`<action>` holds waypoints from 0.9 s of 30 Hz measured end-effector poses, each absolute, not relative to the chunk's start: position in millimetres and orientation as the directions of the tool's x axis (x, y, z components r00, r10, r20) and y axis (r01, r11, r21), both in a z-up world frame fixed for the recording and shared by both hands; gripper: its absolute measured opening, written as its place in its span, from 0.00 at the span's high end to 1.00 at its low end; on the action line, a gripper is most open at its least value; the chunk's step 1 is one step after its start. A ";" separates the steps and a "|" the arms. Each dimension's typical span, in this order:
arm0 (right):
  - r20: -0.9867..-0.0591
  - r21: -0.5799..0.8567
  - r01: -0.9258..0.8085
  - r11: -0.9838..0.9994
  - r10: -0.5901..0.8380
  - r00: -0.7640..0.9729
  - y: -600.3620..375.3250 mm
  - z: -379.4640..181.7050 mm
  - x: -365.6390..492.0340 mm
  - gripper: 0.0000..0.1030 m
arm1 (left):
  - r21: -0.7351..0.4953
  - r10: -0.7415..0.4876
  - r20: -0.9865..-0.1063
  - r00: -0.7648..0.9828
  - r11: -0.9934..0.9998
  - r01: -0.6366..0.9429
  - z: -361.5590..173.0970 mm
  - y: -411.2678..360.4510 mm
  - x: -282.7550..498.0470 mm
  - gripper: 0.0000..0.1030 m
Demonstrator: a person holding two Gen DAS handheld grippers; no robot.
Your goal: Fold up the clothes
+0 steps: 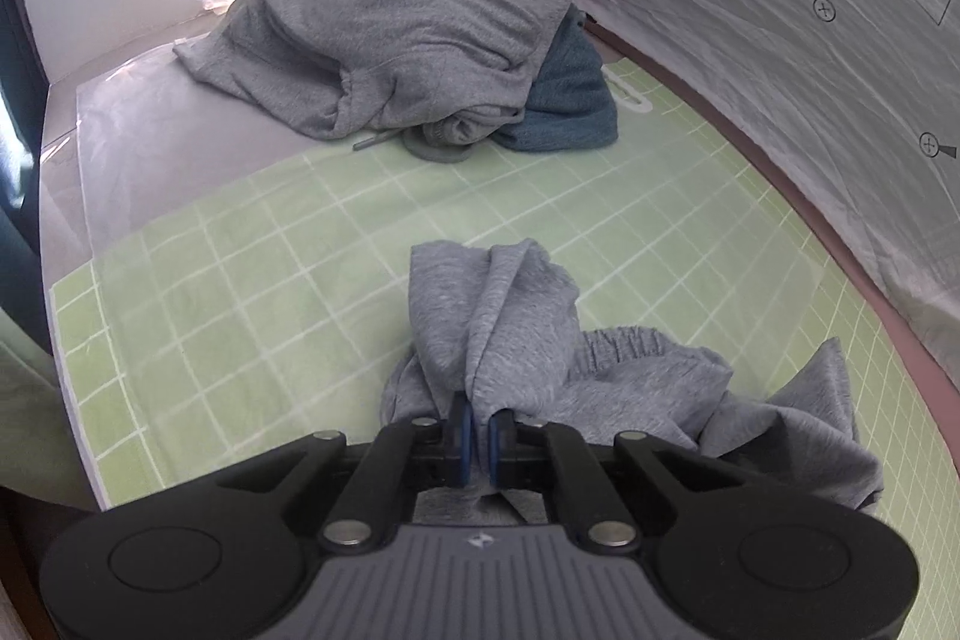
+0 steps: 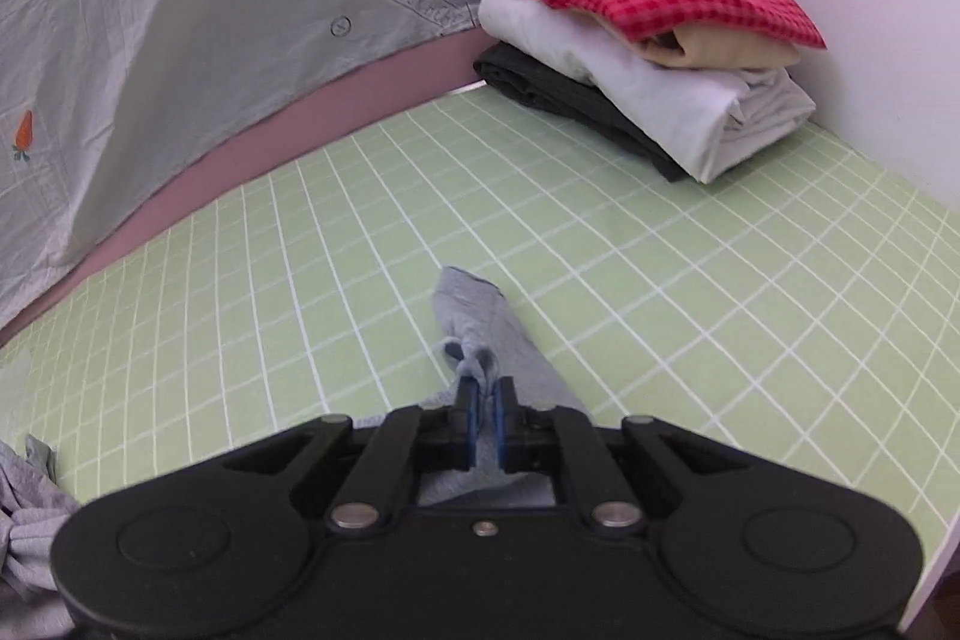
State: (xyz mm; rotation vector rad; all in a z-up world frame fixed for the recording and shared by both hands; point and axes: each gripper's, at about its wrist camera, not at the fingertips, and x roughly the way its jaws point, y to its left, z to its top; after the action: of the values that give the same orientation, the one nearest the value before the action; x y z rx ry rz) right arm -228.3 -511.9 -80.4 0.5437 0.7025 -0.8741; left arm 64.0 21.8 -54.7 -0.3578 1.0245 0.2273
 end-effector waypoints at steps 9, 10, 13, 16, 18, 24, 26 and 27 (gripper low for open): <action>-0.825 0.118 0.827 0.550 -0.410 0.390 -493.1 -127.2 -234.8 0.94 | -0.109 0.011 -0.923 0.384 0.951 -0.290 -100.3 0.4 38.2 0.96; -0.826 0.133 0.826 0.548 -0.400 0.398 -493.1 -128.1 -232.7 0.94 | -0.109 0.008 -0.925 0.381 0.952 -0.285 -102.5 -4.5 39.9 0.96; -0.822 0.160 0.823 0.545 -0.388 0.417 -494.0 -129.1 -225.9 0.94 | -0.089 0.011 -0.921 0.389 0.967 -0.237 -104.5 -21.6 47.6 0.96; -0.818 0.190 0.818 0.543 -0.374 0.437 -498.3 -130.3 -214.6 0.94 | -0.090 -0.005 -0.917 0.398 0.976 -0.196 -104.2 -35.8 60.0 0.96; -0.816 0.191 0.807 0.559 -0.367 0.447 -501.8 -130.5 -199.9 0.94 | -0.087 -0.007 -0.915 0.404 0.980 -0.179 -105.3 -46.2 73.8 0.96; -0.804 0.208 0.776 0.596 -0.347 0.483 -521.3 -132.3 -139.4 0.94 | -0.087 -0.003 -0.898 0.440 0.981 -0.172 -105.3 -68.6 124.3 0.96; -0.796 0.193 0.762 0.618 -0.356 0.489 -530.2 -133.0 -111.4 0.94 | -0.095 -0.008 -0.895 0.446 0.980 -0.173 -107.8 -76.4 145.0 0.96; -0.794 0.186 0.755 0.628 -0.357 0.492 -534.2 -133.0 -98.1 0.94 | -0.091 -0.003 -0.892 0.453 0.981 -0.171 -109.0 -82.6 156.7 0.96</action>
State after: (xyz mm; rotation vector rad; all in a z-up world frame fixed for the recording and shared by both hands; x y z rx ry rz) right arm -98.1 -534.2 -133.0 0.5680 0.7945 -0.7205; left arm 156.7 -82.6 -109.0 -0.1765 1.0977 0.1041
